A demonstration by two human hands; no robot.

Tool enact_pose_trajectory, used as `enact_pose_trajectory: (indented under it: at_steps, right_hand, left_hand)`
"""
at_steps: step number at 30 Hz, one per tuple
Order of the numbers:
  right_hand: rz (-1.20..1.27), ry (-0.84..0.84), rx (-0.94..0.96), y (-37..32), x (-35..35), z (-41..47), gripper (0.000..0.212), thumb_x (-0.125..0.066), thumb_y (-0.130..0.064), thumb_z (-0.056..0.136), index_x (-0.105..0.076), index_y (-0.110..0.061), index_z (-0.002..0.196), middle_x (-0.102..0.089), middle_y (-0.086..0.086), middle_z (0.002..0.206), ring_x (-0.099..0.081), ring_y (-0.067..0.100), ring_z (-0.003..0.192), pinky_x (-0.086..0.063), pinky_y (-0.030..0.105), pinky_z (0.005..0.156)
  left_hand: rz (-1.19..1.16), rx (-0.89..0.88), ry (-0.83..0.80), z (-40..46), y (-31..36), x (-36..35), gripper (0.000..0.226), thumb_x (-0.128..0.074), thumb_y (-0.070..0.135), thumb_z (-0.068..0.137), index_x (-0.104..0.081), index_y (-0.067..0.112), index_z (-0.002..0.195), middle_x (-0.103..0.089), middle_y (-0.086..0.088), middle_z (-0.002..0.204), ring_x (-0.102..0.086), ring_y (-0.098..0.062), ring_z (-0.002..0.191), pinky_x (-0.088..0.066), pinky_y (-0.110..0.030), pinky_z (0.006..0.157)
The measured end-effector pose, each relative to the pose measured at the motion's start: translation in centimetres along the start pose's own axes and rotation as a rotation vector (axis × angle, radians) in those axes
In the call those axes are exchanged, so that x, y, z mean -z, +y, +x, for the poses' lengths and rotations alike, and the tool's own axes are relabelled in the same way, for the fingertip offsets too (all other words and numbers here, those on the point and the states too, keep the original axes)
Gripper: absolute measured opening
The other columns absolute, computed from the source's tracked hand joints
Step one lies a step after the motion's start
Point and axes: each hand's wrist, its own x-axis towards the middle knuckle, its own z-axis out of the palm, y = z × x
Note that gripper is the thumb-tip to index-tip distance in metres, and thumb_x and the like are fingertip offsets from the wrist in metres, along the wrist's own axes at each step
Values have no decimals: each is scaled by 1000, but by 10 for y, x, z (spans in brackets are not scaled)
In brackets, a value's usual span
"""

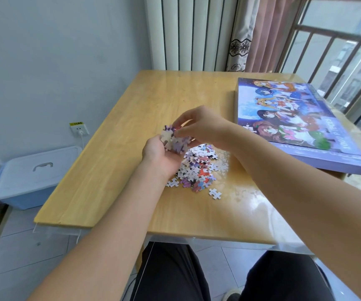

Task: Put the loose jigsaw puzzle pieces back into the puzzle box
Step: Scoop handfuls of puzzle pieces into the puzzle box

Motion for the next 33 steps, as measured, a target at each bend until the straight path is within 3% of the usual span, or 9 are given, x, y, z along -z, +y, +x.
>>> enact_pose_trajectory:
  at_steps: [2,7,9,12,16,20,27,30,33]
  right_hand:
    - [-153,44,43,1,0,0,25,-74,-8,88,-71,-7,113,-73,15,100,-74,27,84,-63,39,76]
    - [-420,201,221,11,10,-15,38,-70,-18,93,-65,-15,130,-68,4,125,-65,17,102,-51,27,86]
    - [-545,81,158,21,19,-24,50,-76,-28,89,-61,-19,136,-64,4,131,-62,17,102,-46,27,84]
    - [-753,-155,21,35,13,-35,78,-83,-50,76,-52,-27,144,-61,1,132,-58,23,114,-41,27,83]
    - [-780,-79,99,40,-2,-31,54,-78,-37,84,-60,-25,133,-60,-1,93,-54,21,89,-37,29,69]
    - [-787,-45,124,36,-2,-29,29,-71,-14,87,-69,-23,115,-59,1,101,-62,24,82,-51,33,65]
    - [-809,67,174,28,2,-31,22,-58,2,89,-73,-3,104,-69,15,99,-67,35,87,-58,43,76]
    - [-665,134,217,26,10,-28,26,-57,5,90,-77,-4,104,-74,10,99,-68,24,88,-56,33,81]
    - [-410,232,236,16,15,-22,18,-69,-1,87,-79,-8,101,-74,5,90,-66,13,79,-53,21,71]
  left_hand:
    - [-35,16,19,2,-2,-3,42,-27,21,108,-64,3,114,-68,-18,107,-65,-29,98,-50,-37,98]
    - [-106,39,77,3,-2,-1,36,-33,11,105,-64,6,88,-68,-14,87,-67,-26,75,-56,-33,72]
    - [-97,10,96,3,1,5,35,-33,9,104,-63,6,86,-68,-16,82,-68,-26,68,-56,-33,75]
    - [-137,-24,98,6,7,14,35,-34,21,108,-62,4,94,-67,-19,94,-68,-28,89,-54,-37,95]
    - [-112,-38,88,3,10,19,39,-37,33,108,-63,3,109,-70,-20,94,-70,-27,91,-50,-41,103]
    - [-95,-40,79,-4,10,21,40,-37,32,108,-62,0,113,-70,-22,95,-71,-28,96,-50,-43,104]
    - [-78,-46,71,-12,6,16,44,-33,30,109,-58,-3,125,-66,-25,118,-66,-32,114,-48,-45,106]
    - [-73,-38,64,-15,1,12,45,-32,31,109,-57,-1,127,-64,-26,123,-64,-36,115,-46,-49,106]
    - [-70,-10,50,-17,-7,6,42,-30,30,109,-60,0,112,-65,-25,117,-64,-37,106,-46,-52,105]
